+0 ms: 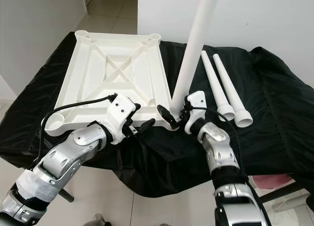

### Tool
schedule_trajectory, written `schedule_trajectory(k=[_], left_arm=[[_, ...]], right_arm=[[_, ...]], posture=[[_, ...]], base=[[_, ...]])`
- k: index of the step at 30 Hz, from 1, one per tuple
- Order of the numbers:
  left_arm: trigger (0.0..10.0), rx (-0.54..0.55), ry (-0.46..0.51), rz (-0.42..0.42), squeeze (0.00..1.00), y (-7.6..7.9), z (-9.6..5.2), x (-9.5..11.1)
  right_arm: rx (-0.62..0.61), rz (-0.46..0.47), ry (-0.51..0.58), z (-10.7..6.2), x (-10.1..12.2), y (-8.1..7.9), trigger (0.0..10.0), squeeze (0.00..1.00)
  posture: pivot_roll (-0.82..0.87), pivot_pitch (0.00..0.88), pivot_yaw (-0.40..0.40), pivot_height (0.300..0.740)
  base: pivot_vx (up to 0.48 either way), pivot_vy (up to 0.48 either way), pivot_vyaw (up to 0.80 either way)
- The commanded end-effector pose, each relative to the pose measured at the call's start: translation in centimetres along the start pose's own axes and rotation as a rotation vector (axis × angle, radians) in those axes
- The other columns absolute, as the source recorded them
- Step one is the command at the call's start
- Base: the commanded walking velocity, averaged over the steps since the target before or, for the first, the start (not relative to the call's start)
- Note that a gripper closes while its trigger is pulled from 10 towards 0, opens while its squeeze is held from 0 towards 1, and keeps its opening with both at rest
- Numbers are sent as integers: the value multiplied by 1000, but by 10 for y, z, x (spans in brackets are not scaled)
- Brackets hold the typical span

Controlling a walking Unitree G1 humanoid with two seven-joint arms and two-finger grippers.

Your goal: Building children table

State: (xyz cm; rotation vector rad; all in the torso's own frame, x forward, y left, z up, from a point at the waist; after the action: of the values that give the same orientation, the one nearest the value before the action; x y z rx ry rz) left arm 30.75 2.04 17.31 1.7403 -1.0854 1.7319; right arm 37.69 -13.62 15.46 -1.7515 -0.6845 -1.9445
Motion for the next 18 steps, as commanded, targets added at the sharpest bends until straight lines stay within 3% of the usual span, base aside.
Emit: schedule_trajectory(k=[1,3,4,5,6,12,13,16,17,18], left_arm=[[10000,-27,0,1,0,6,0,1],[10000,-49,9,11,0,10,0,2],[10000,-122,32,5,0,23,-1,6],[10000,-122,32,5,0,23,-1,6],[10000,-145,32,3,0,26,-1,6],[10000,-159,25,5,0,28,1,5],[10000,-157,25,-2,0,27,2,5],[10000,-157,26,-5,0,27,2,5],[10000,-159,28,-7,0,27,2,5],[10000,-159,27,-2,0,27,3,4]], right_arm=[[8,-10,-21,-2,-4,1,10000,0],[20,-12,-27,0,-5,1,10000,0],[20,-34,-50,3,-7,5,4510,0],[20,-34,-50,3,-7,5,4510,0],[19,-33,-53,4,-9,6,0,0],[8,-35,-68,1,-15,10,0,0],[-3,-19,-70,-1,-18,11,3333,0],[-9,-6,-68,-1,-19,11,3333,0],[-13,2,-65,-2,-20,10,10000,0],[-23,10,-64,-2,-21,9,10000,0]], posture=[[62,58,-57,740],[65,55,-59,740],[65,47,-48,740],[65,47,-48,740],[65,47,-48,740],[56,37,-45,740],[51,33,-43,740],[51,33,-43,740],[47,31,-44,740],[44,31,-44,740]], base=[[0,0,0],[0,0,0],[0,0,0],[0,0,0],[0,0,0],[0,0,0],[0,0,0],[0,0,0],[0,0,0],[0,0,0]])
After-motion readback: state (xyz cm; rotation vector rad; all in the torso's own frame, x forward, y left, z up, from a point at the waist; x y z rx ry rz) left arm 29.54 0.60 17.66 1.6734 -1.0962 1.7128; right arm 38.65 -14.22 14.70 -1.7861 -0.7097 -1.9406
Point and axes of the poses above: a point about 5 cm out from each wrist's last joint towards the gripper, its own z axis pointing out of the wrist towards the gripper, its own x axis along the axis of the wrist's last joint, y = z × x, the point moved 4 cm from there along z, pointing out of the wrist towards the gripper, and after that the axes turned 1 degree about z, right-handed, at the moved point
